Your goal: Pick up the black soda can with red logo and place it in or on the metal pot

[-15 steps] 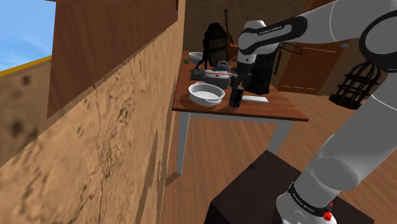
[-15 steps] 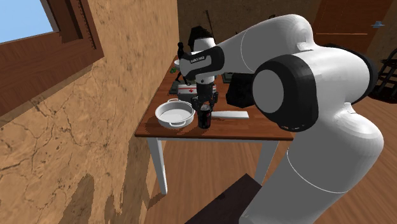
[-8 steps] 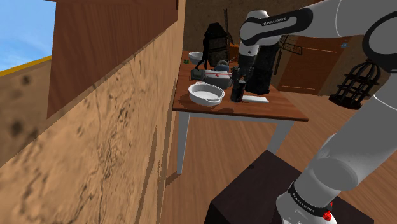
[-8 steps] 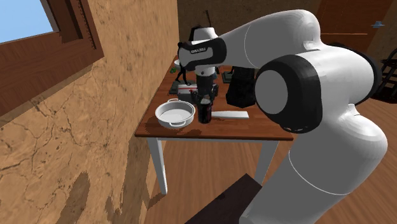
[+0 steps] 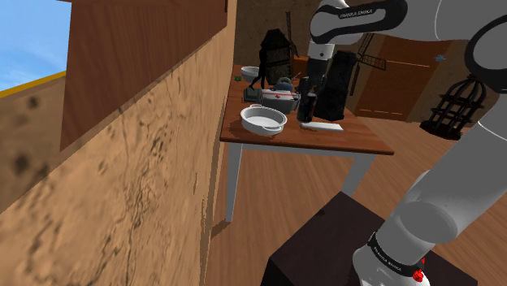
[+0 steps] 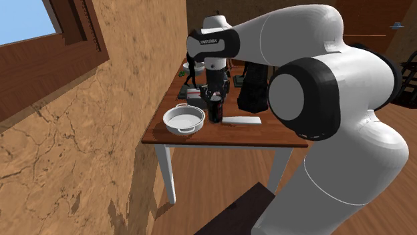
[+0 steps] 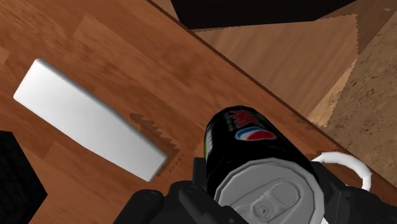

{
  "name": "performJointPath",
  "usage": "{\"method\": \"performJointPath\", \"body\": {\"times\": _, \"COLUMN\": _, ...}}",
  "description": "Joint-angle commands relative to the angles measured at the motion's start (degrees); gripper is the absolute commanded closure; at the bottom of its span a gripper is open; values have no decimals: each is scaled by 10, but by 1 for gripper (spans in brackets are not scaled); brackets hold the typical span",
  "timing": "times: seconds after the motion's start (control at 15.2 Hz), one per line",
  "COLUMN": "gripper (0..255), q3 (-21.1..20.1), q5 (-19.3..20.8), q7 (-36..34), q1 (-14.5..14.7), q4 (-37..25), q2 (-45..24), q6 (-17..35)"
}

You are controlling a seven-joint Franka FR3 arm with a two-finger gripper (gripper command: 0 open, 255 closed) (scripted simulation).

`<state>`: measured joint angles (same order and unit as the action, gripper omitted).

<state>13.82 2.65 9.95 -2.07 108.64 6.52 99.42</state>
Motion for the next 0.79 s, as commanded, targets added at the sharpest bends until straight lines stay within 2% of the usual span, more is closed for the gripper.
{"method": "performJointPath", "body": {"times": 0.0, "gripper": 255, "q3": 0, "q5": 0, "q7": 1, "q1": 0, "q4": -15, "q2": 1, "q6": -17}}
{"method": "performJointPath", "body": {"times": 0.33, "gripper": 255, "q3": 0, "q5": -1, "q7": 2, "q1": 0, "q4": -51, "q2": -1, "q6": -50}}
{"method": "performJointPath", "body": {"times": 0.73, "gripper": 255, "q3": -17, "q5": -29, "q7": -28, "q1": 17, "q4": -214, "q2": -122, "q6": -96}}
